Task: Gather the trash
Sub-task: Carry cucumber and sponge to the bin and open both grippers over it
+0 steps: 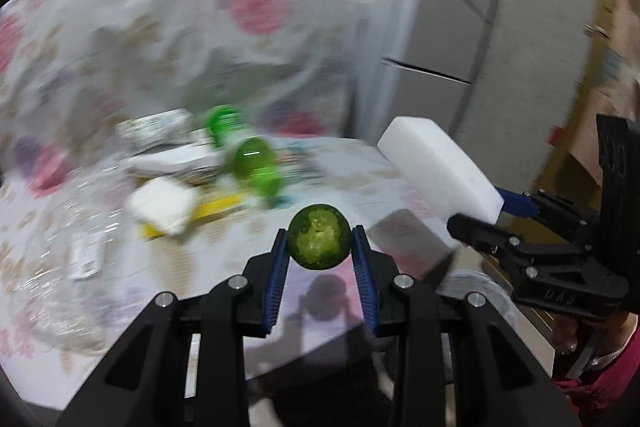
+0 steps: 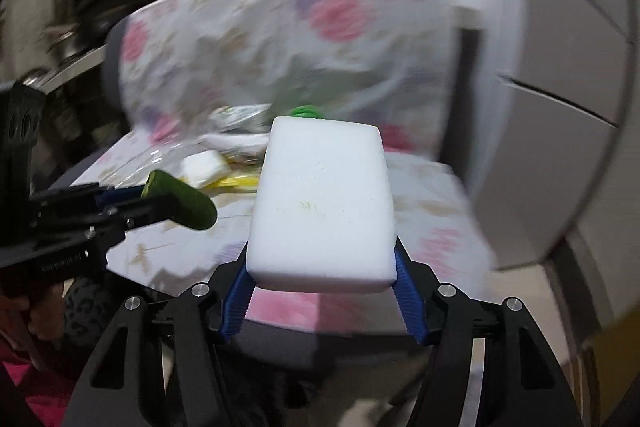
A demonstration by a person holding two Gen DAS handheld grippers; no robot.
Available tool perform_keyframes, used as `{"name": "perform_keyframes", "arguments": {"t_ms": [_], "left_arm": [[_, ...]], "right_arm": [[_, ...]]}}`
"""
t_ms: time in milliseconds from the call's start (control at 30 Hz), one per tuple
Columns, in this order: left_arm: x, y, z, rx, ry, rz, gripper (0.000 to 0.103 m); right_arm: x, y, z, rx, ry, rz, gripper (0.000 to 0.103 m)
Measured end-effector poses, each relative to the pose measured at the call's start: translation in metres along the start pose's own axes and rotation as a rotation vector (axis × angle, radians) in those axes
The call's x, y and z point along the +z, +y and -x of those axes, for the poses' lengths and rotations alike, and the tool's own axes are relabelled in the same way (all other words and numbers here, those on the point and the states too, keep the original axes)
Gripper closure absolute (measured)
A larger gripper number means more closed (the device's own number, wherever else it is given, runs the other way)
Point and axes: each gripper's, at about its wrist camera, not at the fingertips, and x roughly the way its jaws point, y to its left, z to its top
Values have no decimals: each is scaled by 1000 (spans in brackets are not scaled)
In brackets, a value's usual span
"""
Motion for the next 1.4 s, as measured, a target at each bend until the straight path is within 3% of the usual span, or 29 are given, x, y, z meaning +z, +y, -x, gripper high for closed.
{"name": "perform_keyframes", "arguments": {"t_ms": [333,467,733,967,1033,1100,1200,1400], "left_arm": [[2,-122,-27,-227,-32,-194,73],[-5,-156,-47,-271,-30,-227,73],[-39,-210,-111,-332,85,-283,73],[-56,-244,-142,-389,164,-345,72],[-56,-249,-152,-394,199,-348,71],[-56,-249,-158,-387,217,-334,63],[-52,-241,-158,-372,213,-318,56],[-40,-209,-146,-324,192,-261,56]], "right_arm": [[-53,-72,92,-367,-43,-96,37],[-82,-95,103,-435,-40,-151,37],[-159,-133,81,-481,71,-245,36],[-194,-158,65,-446,124,-335,35],[-199,-163,56,-433,148,-352,31],[-205,-166,47,-437,185,-365,22],[-209,-168,44,-437,203,-375,21],[-187,-171,66,-457,116,-407,21]]}}
